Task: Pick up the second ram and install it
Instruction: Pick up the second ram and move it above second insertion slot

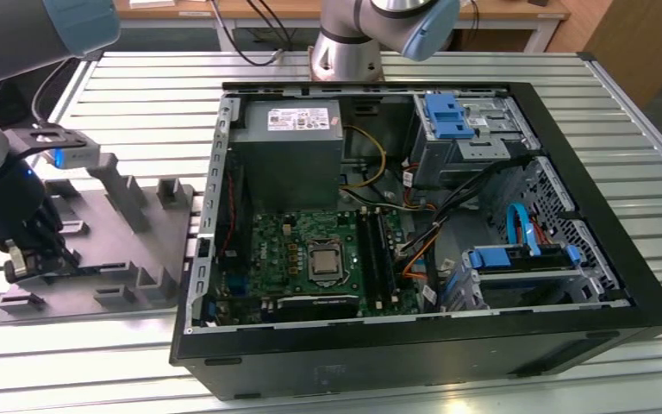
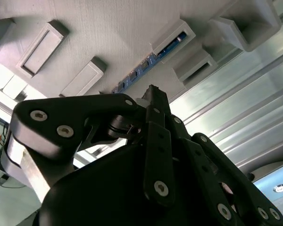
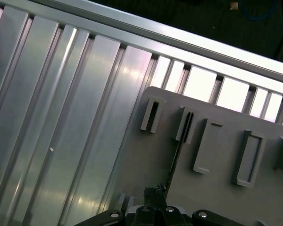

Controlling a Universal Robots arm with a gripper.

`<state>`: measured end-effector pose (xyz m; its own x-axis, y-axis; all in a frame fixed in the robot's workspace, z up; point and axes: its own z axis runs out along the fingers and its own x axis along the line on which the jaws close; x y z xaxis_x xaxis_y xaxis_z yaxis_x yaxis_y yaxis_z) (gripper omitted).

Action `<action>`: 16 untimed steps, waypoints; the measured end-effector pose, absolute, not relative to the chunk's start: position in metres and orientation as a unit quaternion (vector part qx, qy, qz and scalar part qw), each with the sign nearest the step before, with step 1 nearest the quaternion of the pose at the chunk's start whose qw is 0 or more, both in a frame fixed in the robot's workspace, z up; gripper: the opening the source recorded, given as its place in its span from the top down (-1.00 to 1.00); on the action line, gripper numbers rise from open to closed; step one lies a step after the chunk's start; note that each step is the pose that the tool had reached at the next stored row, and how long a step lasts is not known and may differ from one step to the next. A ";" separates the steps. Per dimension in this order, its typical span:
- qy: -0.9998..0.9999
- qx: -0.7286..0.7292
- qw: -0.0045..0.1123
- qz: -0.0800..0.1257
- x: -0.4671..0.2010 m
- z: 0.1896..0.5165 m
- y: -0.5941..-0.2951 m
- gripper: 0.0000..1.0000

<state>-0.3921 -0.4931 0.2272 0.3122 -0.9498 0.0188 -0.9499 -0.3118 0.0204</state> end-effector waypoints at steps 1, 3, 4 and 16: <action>-0.584 0.812 0.014 0.002 -0.392 0.227 -0.493 0.80; -0.579 0.815 0.014 0.002 -0.392 0.227 -0.493 0.80; -0.576 0.817 0.014 0.002 -0.392 0.227 -0.493 0.80; -0.544 0.839 0.014 0.002 -0.392 0.227 -0.493 0.80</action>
